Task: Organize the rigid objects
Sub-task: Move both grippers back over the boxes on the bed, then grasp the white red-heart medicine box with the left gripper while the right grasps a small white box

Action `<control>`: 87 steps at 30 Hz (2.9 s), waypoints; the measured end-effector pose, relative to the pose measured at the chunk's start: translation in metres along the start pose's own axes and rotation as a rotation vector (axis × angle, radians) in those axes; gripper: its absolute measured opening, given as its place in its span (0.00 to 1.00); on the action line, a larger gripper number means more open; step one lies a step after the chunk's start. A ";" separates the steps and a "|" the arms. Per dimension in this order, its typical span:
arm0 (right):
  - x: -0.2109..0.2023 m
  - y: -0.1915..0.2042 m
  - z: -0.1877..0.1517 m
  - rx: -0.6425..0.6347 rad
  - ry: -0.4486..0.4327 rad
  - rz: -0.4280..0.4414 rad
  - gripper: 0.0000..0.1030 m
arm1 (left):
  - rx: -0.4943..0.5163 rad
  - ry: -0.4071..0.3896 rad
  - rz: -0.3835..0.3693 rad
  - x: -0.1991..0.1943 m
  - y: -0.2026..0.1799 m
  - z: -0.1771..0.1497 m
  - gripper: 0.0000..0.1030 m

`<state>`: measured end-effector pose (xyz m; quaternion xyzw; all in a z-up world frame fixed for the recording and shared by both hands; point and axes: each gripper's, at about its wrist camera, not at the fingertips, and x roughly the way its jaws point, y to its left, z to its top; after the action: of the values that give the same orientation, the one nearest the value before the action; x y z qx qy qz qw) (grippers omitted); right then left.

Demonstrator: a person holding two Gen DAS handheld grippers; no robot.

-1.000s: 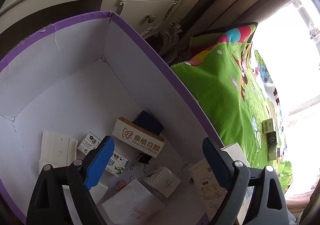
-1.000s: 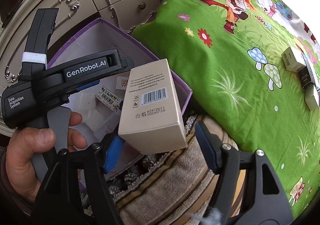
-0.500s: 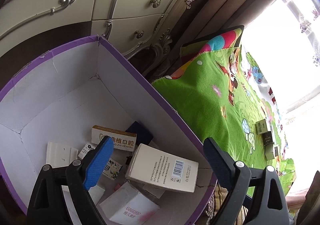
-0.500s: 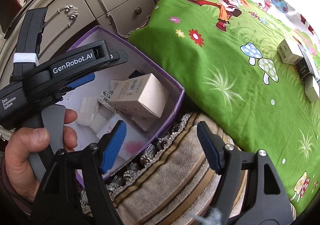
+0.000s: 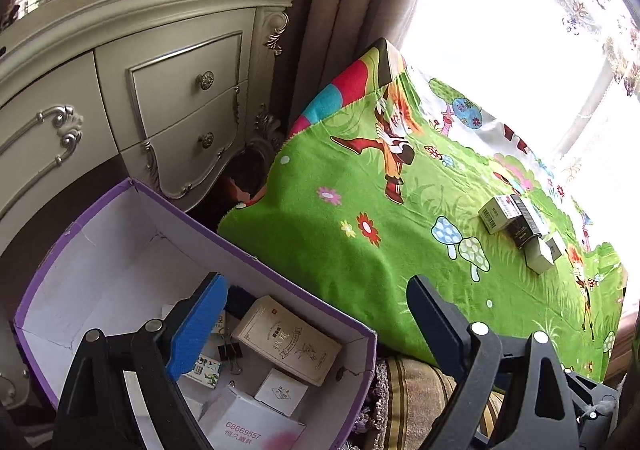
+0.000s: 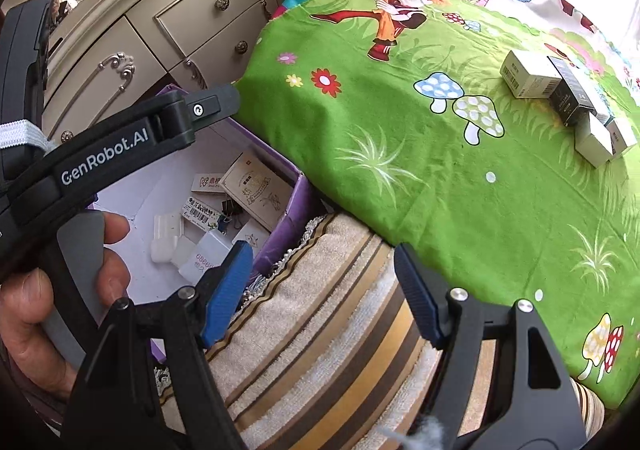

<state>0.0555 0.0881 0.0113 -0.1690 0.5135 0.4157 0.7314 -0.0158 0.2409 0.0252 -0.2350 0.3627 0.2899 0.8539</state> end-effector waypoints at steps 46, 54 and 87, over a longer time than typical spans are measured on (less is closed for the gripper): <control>-0.082 -0.276 -0.034 0.412 -0.115 -0.285 0.74 | 0.347 0.070 -0.380 0.051 -0.164 0.040 0.89; -0.064 -0.312 0.003 0.418 -0.127 -0.295 0.74 | 0.486 0.083 -0.413 0.092 -0.219 0.050 0.89; 0.049 -0.370 0.102 0.030 -0.010 -0.193 0.88 | 0.816 0.247 -0.398 0.197 -0.296 0.036 0.41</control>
<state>0.4134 -0.0426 -0.0566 -0.2048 0.4974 0.3364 0.7730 0.3105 0.1127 -0.0444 0.0220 0.4936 -0.0758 0.8661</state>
